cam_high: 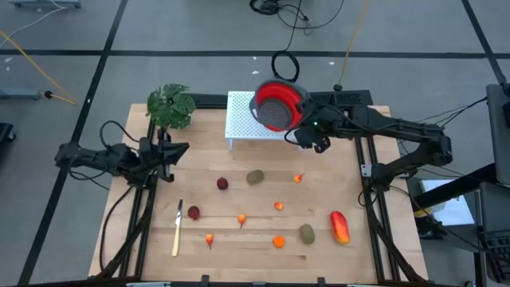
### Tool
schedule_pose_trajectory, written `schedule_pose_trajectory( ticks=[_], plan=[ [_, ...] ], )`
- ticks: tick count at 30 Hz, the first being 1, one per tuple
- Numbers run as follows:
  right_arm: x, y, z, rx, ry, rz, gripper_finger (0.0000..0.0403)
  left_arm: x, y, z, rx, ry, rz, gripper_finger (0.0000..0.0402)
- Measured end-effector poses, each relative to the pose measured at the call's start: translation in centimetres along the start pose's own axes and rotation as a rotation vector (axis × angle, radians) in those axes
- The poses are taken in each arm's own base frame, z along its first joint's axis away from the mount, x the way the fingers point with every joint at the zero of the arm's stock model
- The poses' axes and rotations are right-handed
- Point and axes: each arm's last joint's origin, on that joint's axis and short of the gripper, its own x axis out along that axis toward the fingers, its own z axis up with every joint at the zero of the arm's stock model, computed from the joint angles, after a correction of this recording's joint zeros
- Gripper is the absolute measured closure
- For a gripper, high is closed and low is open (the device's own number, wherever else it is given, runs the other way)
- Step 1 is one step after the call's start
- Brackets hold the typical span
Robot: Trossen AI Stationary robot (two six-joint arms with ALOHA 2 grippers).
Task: Pick & Place Fruit
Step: Put the red strainer bowl on the shelf on the shelf
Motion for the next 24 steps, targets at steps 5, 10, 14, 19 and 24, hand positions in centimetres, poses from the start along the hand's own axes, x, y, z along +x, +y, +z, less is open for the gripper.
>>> schedule_pose_trajectory(
  ticks=[5,10,14,19,24],
  plan=[
    [-0.1,0.1,0.1,-0.049,-0.007,-0.002,0.0393,3.1,-1.3,2.0,0.046,0.072,0.071,0.0382],
    [-0.1,0.1,0.3,-0.052,-0.013,-0.007,0.0393,6.7,-3.0,3.6,0.141,0.16,0.111,0.0383],
    [-0.3,0.3,0.6,-0.099,-0.022,-0.003,0.0393,9.6,-4.4,4.6,0.263,0.235,0.124,0.0383],
    [-0.5,0.9,1.1,-0.199,-0.035,0.021,0.0392,12.7,-5.8,5.5,0.457,0.312,0.138,0.0383],
    [-0.8,1.9,1.1,-0.274,-0.014,0.088,0.0392,15.3,-6.3,6.5,0.635,0.397,0.158,0.0382]
  ],
)
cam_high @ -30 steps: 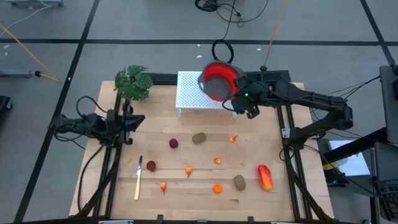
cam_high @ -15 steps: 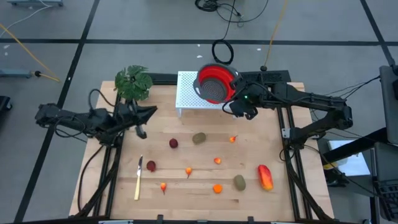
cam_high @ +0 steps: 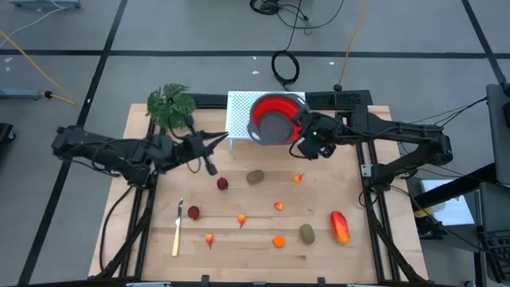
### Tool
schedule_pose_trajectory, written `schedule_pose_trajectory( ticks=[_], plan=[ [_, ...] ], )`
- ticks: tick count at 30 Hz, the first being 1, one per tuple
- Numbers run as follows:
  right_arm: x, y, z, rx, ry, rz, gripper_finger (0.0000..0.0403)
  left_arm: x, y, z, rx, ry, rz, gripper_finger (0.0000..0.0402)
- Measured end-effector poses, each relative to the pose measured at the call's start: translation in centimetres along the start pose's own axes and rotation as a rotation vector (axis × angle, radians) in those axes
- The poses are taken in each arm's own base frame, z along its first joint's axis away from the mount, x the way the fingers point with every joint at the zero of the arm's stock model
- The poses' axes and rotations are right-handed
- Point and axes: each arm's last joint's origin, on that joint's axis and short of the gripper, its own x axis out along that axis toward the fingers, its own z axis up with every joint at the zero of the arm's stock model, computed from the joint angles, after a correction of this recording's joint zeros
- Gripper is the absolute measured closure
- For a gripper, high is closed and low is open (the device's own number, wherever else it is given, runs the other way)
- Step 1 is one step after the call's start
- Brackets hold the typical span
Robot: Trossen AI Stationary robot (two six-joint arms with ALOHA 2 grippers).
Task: Pick & Place Fruit
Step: Put the red strainer bowl on the shelf on the shelf
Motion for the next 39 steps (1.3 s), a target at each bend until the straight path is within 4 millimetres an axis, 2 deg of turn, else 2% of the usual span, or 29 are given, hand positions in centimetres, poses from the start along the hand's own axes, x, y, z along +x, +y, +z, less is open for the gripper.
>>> schedule_pose_trajectory(
  ticks=[5,10,18,22,31,35,39],
  plan=[
    [-0.2,0.5,0.4,-0.03,-0.004,0.025,0.0392,1.9,0.8,1.5,0.118,0.094,0.002,0.0382],
    [-0.5,0.7,1.1,-0.081,-0.022,0.022,0.0392,3.8,1.1,2.6,0.307,0.16,-0.064,0.0382],
    [-0.8,1.2,1.8,-0.13,-0.041,0.028,0.0392,6.3,1.1,2.6,0.565,0.296,-0.094,0.0375],
    [-0.8,1.3,1.8,-0.135,-0.04,0.036,0.0392,7.3,0.7,2.4,0.685,0.338,-0.083,0.0343],
    [-0.8,1.3,1.8,-0.143,-0.04,0.035,0.0392,7.5,0.4,1.6,0.947,0.382,-0.166,0.0245],
    [-0.8,1.2,2.0,-0.157,-0.082,0.036,0.0392,7.5,0.7,0.8,0.988,0.405,-0.243,0.0226],
    [-0.9,1.0,2.3,-0.143,-0.172,0.039,0.0392,7.6,1.0,0.6,1.005,0.402,-0.262,0.0222]
  ],
)
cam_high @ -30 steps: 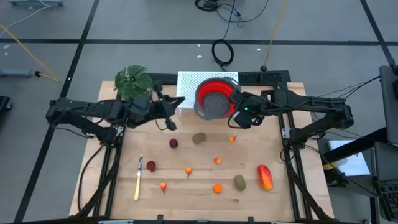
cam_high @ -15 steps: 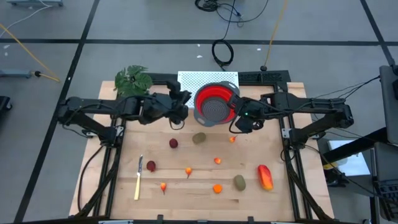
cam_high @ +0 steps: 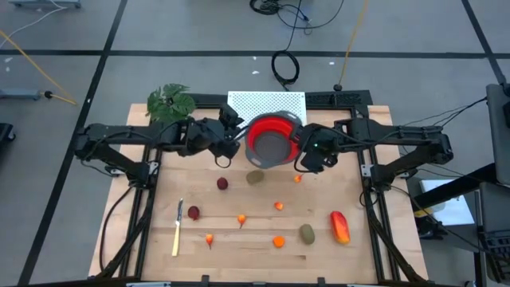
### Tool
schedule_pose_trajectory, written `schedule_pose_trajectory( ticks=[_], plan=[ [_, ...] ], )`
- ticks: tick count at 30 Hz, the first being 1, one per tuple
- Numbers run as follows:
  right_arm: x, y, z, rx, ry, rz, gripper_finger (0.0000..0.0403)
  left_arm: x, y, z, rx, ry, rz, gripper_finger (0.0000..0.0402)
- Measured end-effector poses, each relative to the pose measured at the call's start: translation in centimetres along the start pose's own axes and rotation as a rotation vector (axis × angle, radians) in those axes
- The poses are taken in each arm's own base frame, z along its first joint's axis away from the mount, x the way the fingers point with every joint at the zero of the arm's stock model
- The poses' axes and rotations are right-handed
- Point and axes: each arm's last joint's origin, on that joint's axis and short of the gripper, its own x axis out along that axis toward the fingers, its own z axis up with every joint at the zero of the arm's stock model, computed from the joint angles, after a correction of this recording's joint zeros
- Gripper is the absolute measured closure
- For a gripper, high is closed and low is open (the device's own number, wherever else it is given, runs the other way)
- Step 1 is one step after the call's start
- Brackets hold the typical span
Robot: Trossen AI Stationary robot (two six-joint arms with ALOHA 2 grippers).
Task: Pick & Place Fruit
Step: Put the red strainer bowl on the shelf on the shelf
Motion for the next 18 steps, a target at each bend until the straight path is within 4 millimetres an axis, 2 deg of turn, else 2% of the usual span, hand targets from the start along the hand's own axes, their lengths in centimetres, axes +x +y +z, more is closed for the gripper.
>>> schedule_pose_trajectory(
  ticks=[12,18],
  plan=[
    [0.0,-0.3,0.2,0.006,-0.044,-0.022,0.0392,-0.1,-0.7,0.2,0.094,-0.111,-0.099,0.0222],
    [0.0,-0.6,0.3,-0.011,-0.062,-0.048,0.0392,1.2,-1.5,1.0,0.139,-0.12,-0.134,0.0222]
  ],
)
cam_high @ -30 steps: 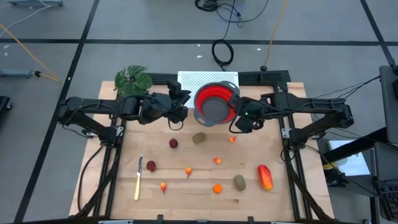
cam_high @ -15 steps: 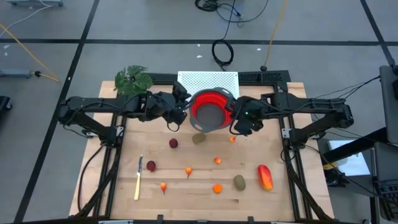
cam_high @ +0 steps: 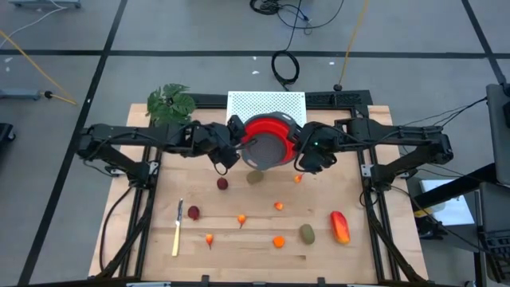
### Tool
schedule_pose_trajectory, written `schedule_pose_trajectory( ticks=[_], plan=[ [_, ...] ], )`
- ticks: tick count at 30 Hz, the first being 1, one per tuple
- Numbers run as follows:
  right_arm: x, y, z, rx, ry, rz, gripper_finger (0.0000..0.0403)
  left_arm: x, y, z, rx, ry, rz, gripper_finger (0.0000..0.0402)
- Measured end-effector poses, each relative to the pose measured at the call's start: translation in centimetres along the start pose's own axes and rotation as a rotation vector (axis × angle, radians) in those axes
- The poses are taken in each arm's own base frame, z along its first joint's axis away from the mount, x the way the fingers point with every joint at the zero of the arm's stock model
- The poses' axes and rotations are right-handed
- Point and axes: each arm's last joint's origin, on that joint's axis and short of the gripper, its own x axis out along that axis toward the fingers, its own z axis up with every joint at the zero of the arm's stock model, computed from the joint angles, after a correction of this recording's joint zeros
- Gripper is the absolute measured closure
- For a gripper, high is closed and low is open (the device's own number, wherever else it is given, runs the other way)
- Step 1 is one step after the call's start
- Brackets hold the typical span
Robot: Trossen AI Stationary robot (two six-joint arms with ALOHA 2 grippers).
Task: Pick & Place Fruit
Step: Put the red strainer bowl on the shelf on the shelf
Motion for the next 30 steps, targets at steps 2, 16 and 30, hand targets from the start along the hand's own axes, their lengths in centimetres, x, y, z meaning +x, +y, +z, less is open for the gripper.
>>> schedule_pose_trajectory(
  ticks=[2,16,30],
  plan=[
    [0.0,0.0,0.1,0.002,-0.032,0.008,0.0392,0.3,-0.1,0.1,0.018,0.004,-0.003,0.0222],
    [-0.1,0.1,0.3,0.026,-0.065,0.022,0.0392,1.0,-0.4,0.8,0.189,0.057,-0.002,0.0351],
    [-0.2,-1.4,0.3,0.136,0.045,-0.179,0.0339,0.9,-1.5,0.5,0.171,0.091,-0.102,0.0394]
  ],
)
